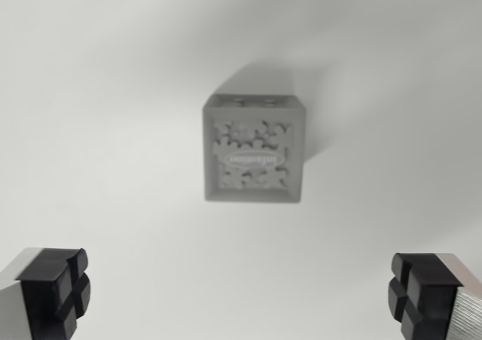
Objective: Destack cube
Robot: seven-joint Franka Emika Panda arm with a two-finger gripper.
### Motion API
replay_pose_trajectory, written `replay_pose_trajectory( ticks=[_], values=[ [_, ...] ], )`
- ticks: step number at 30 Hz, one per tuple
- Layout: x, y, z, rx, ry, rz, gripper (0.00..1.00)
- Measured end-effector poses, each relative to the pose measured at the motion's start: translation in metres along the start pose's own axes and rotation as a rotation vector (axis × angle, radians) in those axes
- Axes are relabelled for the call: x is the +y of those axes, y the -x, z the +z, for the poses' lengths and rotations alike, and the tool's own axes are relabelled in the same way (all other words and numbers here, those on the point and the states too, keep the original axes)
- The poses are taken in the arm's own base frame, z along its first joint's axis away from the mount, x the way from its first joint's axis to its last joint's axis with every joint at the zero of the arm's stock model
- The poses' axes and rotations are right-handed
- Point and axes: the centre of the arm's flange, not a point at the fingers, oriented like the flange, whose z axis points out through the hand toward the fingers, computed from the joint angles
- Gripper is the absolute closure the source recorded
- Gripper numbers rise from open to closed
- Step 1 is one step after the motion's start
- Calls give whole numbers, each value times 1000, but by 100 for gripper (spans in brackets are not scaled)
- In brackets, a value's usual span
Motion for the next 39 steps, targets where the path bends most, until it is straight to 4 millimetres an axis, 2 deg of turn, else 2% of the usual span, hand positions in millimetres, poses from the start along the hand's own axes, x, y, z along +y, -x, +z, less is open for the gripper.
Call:
replay_pose_trajectory(
  ticks=[20, 39],
  values=[
    [0, 1, -84, -1, 0, -1, 0],
    [-1, 1, -139, -2, 0, -1, 0]
  ],
)
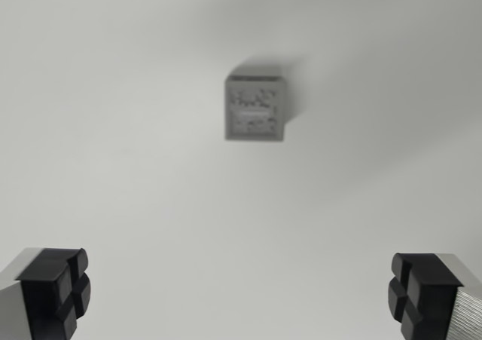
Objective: Destack cube
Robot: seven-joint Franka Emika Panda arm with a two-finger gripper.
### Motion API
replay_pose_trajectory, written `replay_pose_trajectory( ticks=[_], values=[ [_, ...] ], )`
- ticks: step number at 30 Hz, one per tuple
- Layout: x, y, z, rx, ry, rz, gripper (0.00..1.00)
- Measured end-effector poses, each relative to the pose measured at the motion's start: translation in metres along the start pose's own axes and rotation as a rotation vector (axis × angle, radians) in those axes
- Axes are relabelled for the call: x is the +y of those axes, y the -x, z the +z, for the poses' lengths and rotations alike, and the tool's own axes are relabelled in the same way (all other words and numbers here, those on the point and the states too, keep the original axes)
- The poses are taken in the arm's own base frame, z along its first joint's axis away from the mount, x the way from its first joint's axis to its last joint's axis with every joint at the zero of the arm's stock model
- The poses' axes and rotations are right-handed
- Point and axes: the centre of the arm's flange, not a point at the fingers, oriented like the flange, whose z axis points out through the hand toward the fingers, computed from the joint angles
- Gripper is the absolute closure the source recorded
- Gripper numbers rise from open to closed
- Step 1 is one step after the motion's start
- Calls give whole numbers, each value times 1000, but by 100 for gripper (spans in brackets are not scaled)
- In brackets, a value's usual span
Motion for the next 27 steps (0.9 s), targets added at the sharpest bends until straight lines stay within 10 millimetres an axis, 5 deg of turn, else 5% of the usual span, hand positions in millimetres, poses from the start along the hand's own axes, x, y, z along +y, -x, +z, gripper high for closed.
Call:
replay_pose_trajectory(
  ticks=[27],
  values=[
    [0, 0, -13, 0, 3, 0, 0]
  ],
)
